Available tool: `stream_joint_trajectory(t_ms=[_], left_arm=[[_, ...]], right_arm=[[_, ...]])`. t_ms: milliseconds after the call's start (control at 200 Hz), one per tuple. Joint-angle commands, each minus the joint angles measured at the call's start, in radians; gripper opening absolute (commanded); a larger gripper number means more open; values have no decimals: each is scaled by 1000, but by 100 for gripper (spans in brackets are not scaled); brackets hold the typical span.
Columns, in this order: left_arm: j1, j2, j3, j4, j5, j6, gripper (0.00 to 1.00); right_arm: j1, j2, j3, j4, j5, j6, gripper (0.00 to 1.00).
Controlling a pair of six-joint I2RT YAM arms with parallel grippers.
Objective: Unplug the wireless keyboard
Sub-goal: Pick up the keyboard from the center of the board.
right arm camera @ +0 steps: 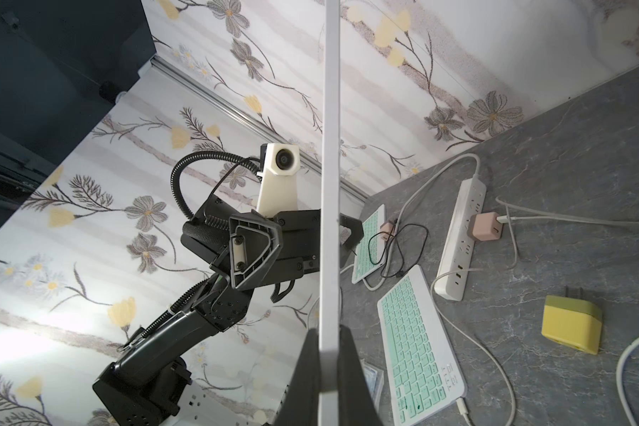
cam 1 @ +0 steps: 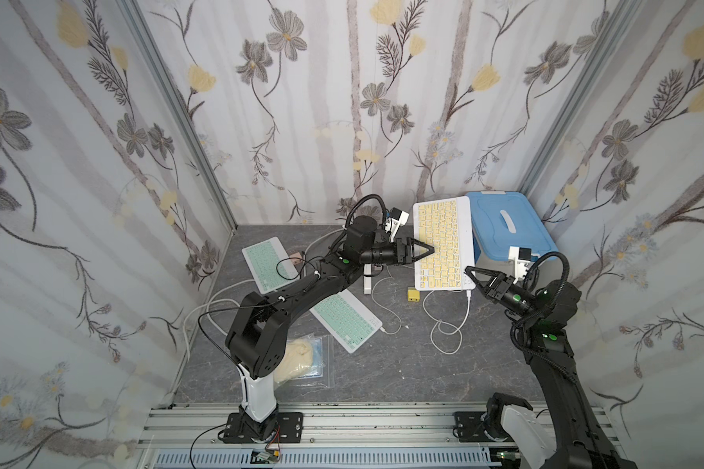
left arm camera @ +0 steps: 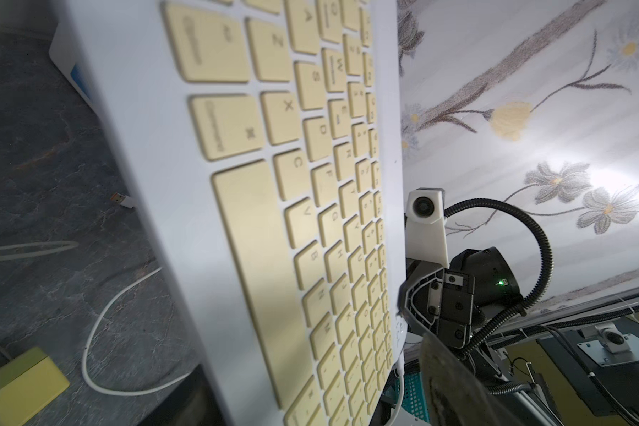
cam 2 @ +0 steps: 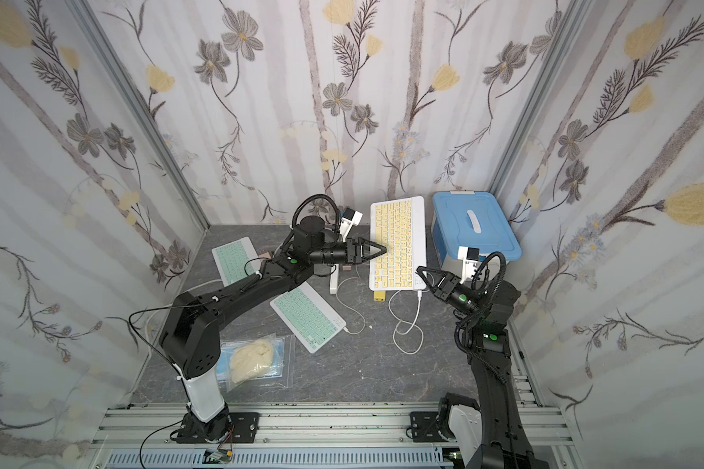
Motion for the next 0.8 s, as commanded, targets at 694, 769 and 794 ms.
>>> stream_joint_trajectory(t_ms=[694,769,794], left_arm=[[10,-105,-5,13,-90,-33,0],[23,-108,6,-6,-113,-60,0],[30,-106,10,-5,-116,-76,0]], right_arm=[[90,111,35,197,94,86,24],[90,124,33,205,82,84,43],[90,128,33,211,76,83,49]])
